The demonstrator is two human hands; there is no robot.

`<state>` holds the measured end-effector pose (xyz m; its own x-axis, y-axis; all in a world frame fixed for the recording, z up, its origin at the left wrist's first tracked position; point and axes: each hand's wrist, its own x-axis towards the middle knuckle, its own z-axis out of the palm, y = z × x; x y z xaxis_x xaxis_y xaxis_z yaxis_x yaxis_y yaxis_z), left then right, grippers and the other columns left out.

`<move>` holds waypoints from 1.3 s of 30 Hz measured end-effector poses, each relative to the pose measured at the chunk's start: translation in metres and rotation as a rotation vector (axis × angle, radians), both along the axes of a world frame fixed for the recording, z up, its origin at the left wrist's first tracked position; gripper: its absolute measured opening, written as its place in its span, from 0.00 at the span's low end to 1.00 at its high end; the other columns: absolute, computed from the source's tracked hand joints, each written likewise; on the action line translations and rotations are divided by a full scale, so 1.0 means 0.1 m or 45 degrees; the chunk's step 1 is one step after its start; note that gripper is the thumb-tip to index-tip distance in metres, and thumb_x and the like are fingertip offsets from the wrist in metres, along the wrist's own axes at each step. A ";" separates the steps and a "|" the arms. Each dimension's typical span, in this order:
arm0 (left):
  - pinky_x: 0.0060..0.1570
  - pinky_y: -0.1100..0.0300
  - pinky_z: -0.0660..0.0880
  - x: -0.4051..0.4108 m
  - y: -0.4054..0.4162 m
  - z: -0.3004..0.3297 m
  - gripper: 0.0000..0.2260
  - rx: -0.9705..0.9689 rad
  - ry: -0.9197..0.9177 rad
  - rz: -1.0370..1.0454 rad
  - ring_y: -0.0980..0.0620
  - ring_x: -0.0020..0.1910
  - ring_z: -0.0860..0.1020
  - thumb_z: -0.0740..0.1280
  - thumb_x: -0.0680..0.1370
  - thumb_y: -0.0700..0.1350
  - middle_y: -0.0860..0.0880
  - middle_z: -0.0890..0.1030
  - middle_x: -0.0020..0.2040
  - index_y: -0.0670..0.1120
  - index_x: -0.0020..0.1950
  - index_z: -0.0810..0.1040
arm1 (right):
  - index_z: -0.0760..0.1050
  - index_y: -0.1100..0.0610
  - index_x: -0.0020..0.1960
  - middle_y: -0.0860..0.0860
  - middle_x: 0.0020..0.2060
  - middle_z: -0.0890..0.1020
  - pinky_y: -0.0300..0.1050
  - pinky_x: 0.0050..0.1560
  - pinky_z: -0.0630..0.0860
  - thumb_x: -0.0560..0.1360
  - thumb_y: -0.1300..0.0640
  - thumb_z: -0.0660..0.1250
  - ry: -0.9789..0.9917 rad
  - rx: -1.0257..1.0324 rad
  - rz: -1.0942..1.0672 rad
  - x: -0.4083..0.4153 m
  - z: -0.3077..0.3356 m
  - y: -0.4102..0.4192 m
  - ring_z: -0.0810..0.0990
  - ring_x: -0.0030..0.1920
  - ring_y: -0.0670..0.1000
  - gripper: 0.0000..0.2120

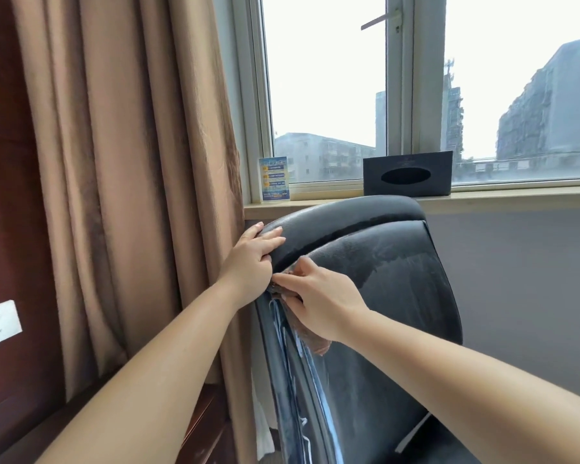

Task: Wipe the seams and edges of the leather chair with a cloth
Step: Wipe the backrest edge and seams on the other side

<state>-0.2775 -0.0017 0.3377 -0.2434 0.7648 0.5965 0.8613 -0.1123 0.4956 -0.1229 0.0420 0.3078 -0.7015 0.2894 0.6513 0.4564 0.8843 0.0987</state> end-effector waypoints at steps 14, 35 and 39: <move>0.66 0.68 0.66 0.11 -0.10 -0.06 0.18 0.196 -0.451 -0.068 0.59 0.64 0.73 0.64 0.77 0.29 0.57 0.79 0.61 0.48 0.59 0.81 | 0.75 0.45 0.62 0.52 0.42 0.74 0.41 0.24 0.67 0.76 0.51 0.62 -0.006 0.151 0.078 0.10 -0.24 0.10 0.76 0.31 0.53 0.15; 0.64 0.42 0.72 0.21 -0.09 -0.14 0.35 -0.102 -1.147 0.103 0.44 0.66 0.73 0.64 0.73 0.64 0.47 0.73 0.69 0.44 0.73 0.64 | 0.79 0.50 0.43 0.51 0.35 0.73 0.37 0.21 0.52 0.60 0.56 0.77 -0.078 0.346 -0.148 -0.07 -0.28 -0.03 0.71 0.24 0.50 0.13; 0.55 0.42 0.78 0.21 -0.13 -0.12 0.18 -0.135 -1.100 0.148 0.42 0.57 0.78 0.62 0.79 0.59 0.44 0.78 0.59 0.46 0.58 0.72 | 0.80 0.50 0.41 0.50 0.34 0.74 0.37 0.23 0.48 0.55 0.55 0.78 -0.179 0.476 -0.179 -0.02 -0.26 -0.01 0.70 0.22 0.50 0.15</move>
